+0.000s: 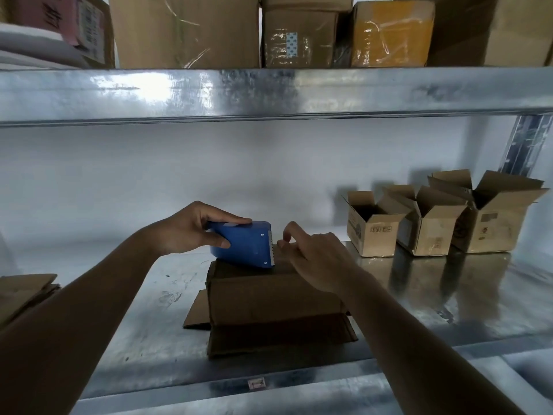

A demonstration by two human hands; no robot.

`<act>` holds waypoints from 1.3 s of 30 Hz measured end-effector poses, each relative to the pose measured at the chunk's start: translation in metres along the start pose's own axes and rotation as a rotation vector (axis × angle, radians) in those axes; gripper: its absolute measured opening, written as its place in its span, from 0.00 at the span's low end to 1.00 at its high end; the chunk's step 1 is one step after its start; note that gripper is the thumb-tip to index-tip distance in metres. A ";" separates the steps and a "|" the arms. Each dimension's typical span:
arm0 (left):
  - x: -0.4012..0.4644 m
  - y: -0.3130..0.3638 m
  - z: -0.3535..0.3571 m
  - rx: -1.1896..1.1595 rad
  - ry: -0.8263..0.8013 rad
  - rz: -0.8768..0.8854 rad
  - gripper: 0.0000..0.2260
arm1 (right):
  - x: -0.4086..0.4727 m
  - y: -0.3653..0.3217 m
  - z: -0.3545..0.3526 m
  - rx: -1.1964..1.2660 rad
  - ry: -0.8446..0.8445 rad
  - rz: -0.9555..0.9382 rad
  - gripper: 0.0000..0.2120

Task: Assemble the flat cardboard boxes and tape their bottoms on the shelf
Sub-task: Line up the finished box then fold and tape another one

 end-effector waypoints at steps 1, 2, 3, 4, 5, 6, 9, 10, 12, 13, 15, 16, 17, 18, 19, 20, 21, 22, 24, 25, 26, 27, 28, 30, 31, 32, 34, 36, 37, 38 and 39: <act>0.001 0.000 0.001 0.001 -0.008 0.002 0.26 | 0.001 0.000 0.001 -0.017 -0.001 0.002 0.12; 0.002 0.001 0.002 0.006 -0.020 0.007 0.26 | 0.002 0.001 0.001 -0.040 0.001 0.002 0.12; 0.002 0.001 0.003 0.015 -0.031 0.013 0.26 | 0.003 0.000 0.001 -0.064 0.006 0.001 0.12; 0.003 0.002 0.004 0.023 -0.038 0.017 0.26 | 0.005 0.000 0.001 -0.081 0.013 0.000 0.12; 0.004 0.003 0.004 0.028 -0.041 0.021 0.26 | 0.007 0.000 0.002 -0.089 0.017 0.001 0.10; 0.005 0.003 0.005 0.032 -0.042 0.024 0.26 | 0.008 0.001 0.003 -0.092 0.017 0.006 0.09; 0.006 0.003 0.005 0.055 -0.053 0.033 0.26 | 0.011 0.006 0.005 -0.061 0.011 0.054 0.08; 0.006 0.003 0.006 0.065 -0.060 0.034 0.26 | 0.011 0.008 0.005 -0.049 0.005 0.075 0.08; 0.005 0.003 0.008 0.085 -0.069 0.030 0.26 | 0.010 0.010 0.005 -0.028 -0.017 0.113 0.07; 0.005 0.004 0.009 0.094 -0.071 0.023 0.26 | 0.010 0.011 0.004 -0.014 -0.028 0.131 0.06; 0.006 0.008 0.010 0.116 -0.072 0.014 0.26 | 0.010 0.014 0.002 0.013 -0.046 0.170 0.06; 0.006 0.011 0.011 0.131 -0.076 0.015 0.26 | 0.010 0.016 0.001 0.024 -0.060 0.187 0.06; 0.007 0.012 0.011 0.147 -0.087 0.016 0.26 | 0.011 0.017 0.000 0.035 -0.075 0.200 0.06; 0.007 0.013 0.011 0.157 -0.101 0.012 0.27 | 0.012 0.020 0.000 0.051 -0.089 0.214 0.07; 0.007 0.012 0.011 0.159 -0.112 0.004 0.27 | 0.013 0.022 -0.001 0.072 -0.098 0.224 0.07; 0.006 0.010 0.010 0.155 -0.117 -0.005 0.27 | 0.013 0.026 -0.002 0.098 -0.102 0.237 0.08; 0.004 0.008 0.008 0.152 -0.117 -0.009 0.27 | 0.013 0.028 -0.003 0.129 -0.100 0.247 0.09; 0.003 0.007 0.007 0.153 -0.112 -0.005 0.27 | 0.013 0.031 -0.003 0.158 -0.100 0.254 0.09; 0.001 0.006 0.005 0.166 -0.093 0.006 0.27 | 0.012 0.033 -0.005 0.192 -0.100 0.254 0.10; 0.001 0.005 0.004 0.176 -0.088 0.008 0.27 | 0.012 0.035 -0.007 0.209 -0.096 0.264 0.10; 0.000 0.004 0.002 0.189 -0.086 0.008 0.27 | 0.011 0.038 -0.008 0.233 -0.090 0.281 0.11; -0.001 0.002 0.000 0.204 -0.086 0.007 0.27 | 0.011 0.042 -0.009 0.270 -0.081 0.297 0.11; -0.002 0.001 -0.003 0.218 -0.081 0.005 0.26 | 0.010 0.046 -0.010 0.327 -0.075 0.317 0.11; -0.003 0.000 -0.010 0.218 -0.058 -0.008 0.26 | 0.009 0.054 -0.010 0.488 -0.055 0.358 0.12; -0.004 0.000 -0.012 0.201 -0.047 -0.019 0.25 | 0.008 0.055 -0.010 0.542 -0.036 0.368 0.12; -0.005 0.000 -0.012 0.179 -0.042 -0.030 0.24 | 0.006 0.055 -0.012 0.554 -0.016 0.369 0.12; -0.004 0.003 -0.008 0.172 -0.045 -0.028 0.23 | 0.005 0.052 -0.013 0.543 0.023 0.359 0.13; -0.003 0.007 -0.003 0.216 -0.029 -0.001 0.23 | 0.004 0.052 -0.007 0.586 0.032 0.357 0.13; -0.003 0.010 -0.001 0.233 -0.010 0.006 0.22 | 0.003 0.052 -0.004 0.604 0.038 0.355 0.13; -0.002 0.012 0.001 0.246 0.018 0.008 0.21 | 0.002 0.053 -0.002 0.609 0.053 0.351 0.13; -0.001 0.015 0.003 0.256 0.048 0.012 0.20 | 0.002 0.054 -0.001 0.603 0.072 0.352 0.12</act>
Point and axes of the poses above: each hand's wrist, its own x-axis towards the middle knuckle, its own z-axis out of the palm, y = z × x, the point moved 8 cm from there along x, towards the middle knuckle, and after that the axes turned 8 degrees about x, right-handed, at the moved point
